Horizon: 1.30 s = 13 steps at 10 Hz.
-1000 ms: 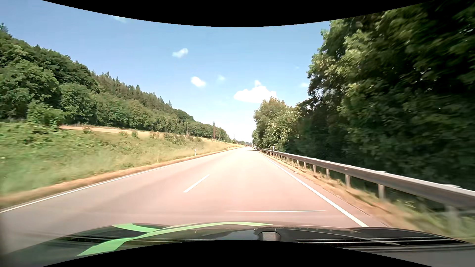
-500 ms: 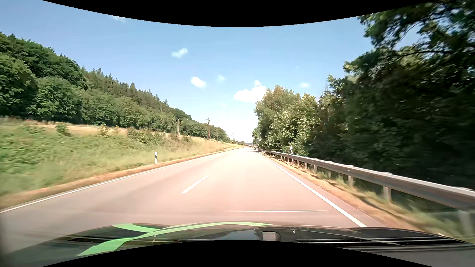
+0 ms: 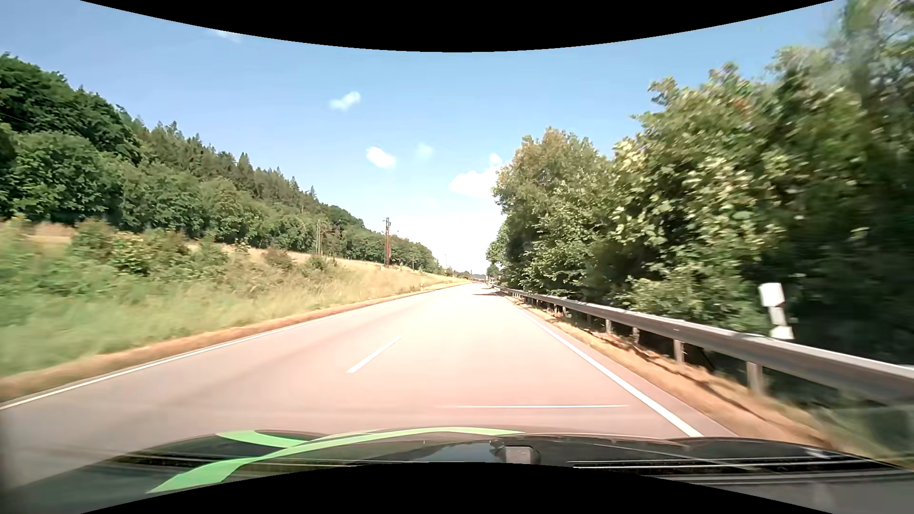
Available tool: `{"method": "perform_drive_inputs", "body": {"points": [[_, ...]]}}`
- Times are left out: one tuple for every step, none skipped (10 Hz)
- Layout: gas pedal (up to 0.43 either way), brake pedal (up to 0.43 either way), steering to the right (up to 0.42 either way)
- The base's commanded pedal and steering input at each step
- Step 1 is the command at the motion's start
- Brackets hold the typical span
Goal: Follow the waypoints while adhering to traffic rules and regulations
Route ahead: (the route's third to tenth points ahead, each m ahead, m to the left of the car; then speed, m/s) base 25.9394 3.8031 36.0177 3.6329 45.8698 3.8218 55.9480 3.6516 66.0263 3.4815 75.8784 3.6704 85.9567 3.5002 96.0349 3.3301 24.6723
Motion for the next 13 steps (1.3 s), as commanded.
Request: {"method": "perform_drive_inputs", "body": {"points": [[0.287,0.0,-0.001],[0.287,0.0,-0.001],[0.287,0.0,-0.001],[0.287,0.0,-0.001],[0.28,0.0,-0.001],[0.28,0.0,-0.001],[0.268,0.0,-0.001],[0.268,0.0,-0.002],[0.26,0.0,-0.002],[0.24,0.0,-0.003],[0.228,0.0,-0.003],[0.22,0.0,-0.003],[0.209,0.0,-0.003]]}}
